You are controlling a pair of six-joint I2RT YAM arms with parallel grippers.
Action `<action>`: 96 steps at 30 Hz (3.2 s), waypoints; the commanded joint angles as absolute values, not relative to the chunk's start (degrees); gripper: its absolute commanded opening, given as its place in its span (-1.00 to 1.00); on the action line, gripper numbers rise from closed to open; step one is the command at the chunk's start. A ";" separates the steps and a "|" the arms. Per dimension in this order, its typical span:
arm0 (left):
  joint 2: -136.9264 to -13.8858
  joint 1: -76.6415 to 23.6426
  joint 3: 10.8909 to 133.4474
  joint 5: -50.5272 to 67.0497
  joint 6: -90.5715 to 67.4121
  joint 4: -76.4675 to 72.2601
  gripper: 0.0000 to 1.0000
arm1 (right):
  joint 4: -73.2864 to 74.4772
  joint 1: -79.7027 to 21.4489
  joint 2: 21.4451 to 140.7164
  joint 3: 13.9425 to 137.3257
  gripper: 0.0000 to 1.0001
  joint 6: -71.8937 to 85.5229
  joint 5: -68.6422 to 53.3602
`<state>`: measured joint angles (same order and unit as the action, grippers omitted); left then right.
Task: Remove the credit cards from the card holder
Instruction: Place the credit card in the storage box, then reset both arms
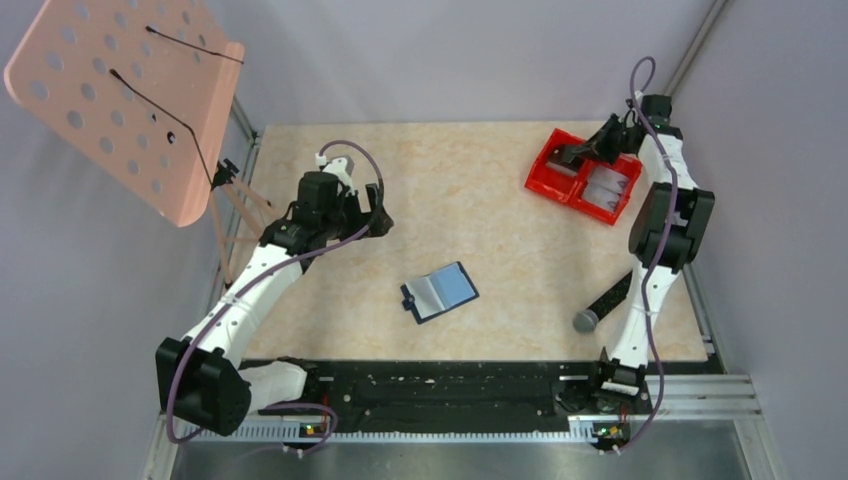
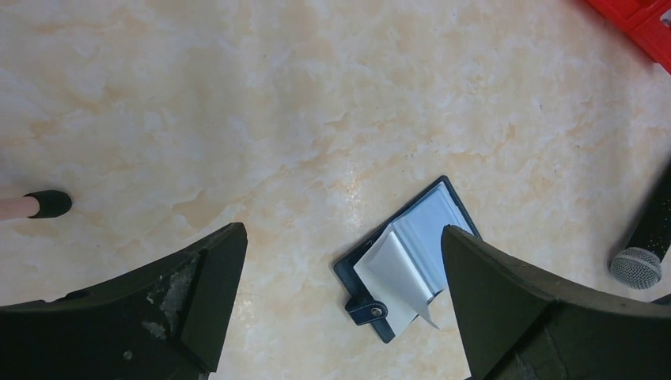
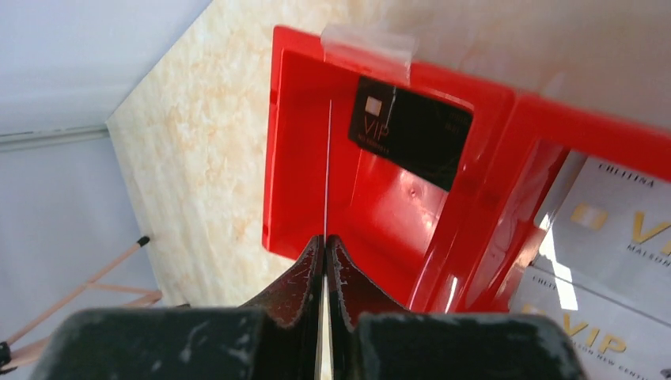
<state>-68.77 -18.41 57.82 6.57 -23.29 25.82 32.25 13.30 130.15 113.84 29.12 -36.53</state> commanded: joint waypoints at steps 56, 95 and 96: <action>-65.95 -18.02 57.48 6.00 -22.50 24.21 0.97 | 28.64 13.71 129.32 124.82 -0.58 38.09 -25.99; -49.88 -18.02 47.64 25.62 -22.67 8.92 0.98 | 13.69 -22.32 45.91 45.85 0.98 26.64 -4.59; -49.80 -18.10 47.42 25.71 -22.68 8.76 0.98 | 13.89 -22.31 45.34 45.84 0.97 26.68 -4.42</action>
<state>-51.20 -18.31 48.49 24.51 -22.31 13.87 16.14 -22.02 48.31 46.41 26.20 -8.54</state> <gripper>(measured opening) 0.990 0.988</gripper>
